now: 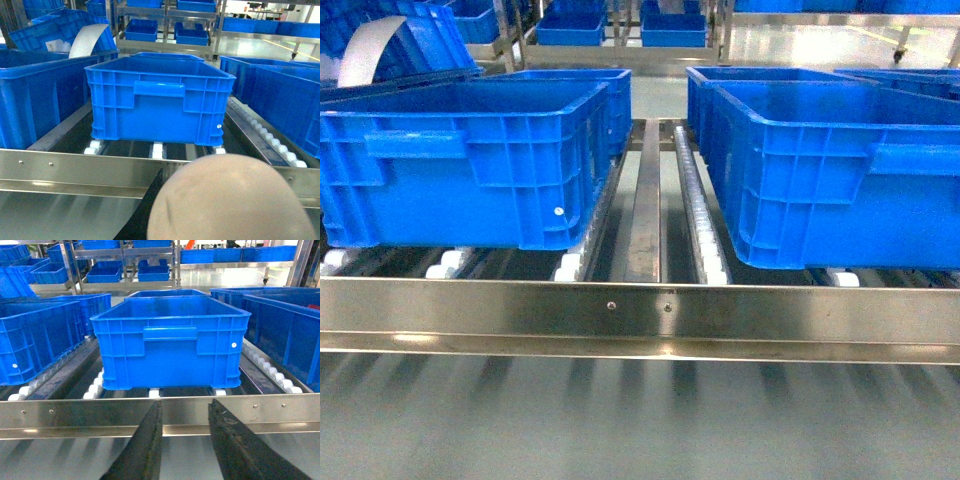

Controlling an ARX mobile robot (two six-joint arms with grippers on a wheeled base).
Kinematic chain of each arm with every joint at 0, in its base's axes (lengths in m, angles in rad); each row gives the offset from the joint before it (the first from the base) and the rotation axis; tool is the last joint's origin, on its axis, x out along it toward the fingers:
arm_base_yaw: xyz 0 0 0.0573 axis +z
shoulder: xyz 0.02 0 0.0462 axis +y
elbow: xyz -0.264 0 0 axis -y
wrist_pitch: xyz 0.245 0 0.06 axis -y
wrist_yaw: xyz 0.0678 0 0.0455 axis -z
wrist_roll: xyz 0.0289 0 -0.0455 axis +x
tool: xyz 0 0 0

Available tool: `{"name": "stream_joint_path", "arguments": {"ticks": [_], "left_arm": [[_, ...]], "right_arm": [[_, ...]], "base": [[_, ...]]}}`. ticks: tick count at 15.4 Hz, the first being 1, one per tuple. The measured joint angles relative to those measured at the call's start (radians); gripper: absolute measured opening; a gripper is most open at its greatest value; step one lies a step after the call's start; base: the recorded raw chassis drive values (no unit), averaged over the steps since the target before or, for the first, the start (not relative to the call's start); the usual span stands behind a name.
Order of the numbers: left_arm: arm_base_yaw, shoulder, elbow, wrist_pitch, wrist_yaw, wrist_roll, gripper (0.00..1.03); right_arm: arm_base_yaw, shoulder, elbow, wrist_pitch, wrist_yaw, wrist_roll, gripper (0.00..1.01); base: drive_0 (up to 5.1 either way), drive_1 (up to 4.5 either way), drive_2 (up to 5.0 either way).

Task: Place part in tray to right shelf

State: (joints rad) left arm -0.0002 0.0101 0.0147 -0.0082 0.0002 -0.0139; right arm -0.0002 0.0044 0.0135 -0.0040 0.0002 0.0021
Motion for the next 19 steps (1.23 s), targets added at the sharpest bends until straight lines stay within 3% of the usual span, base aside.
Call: {"name": "stream_joint_path", "arguments": {"ticks": [4, 6, 19], "left_arm": [[0.000, 0.000, 0.000, 0.000, 0.000, 0.000, 0.12], [0.000, 0.000, 0.000, 0.000, 0.000, 0.000, 0.12], [0.000, 0.000, 0.000, 0.000, 0.000, 0.000, 0.12]], "right_arm": [[0.000, 0.000, 0.000, 0.000, 0.000, 0.000, 0.80], [0.000, 0.000, 0.000, 0.000, 0.000, 0.000, 0.97], [0.000, 0.000, 0.000, 0.000, 0.000, 0.000, 0.98]], "base": [[0.0, 0.00, 0.0], [0.0, 0.00, 0.0], [0.0, 0.00, 0.0]]}}
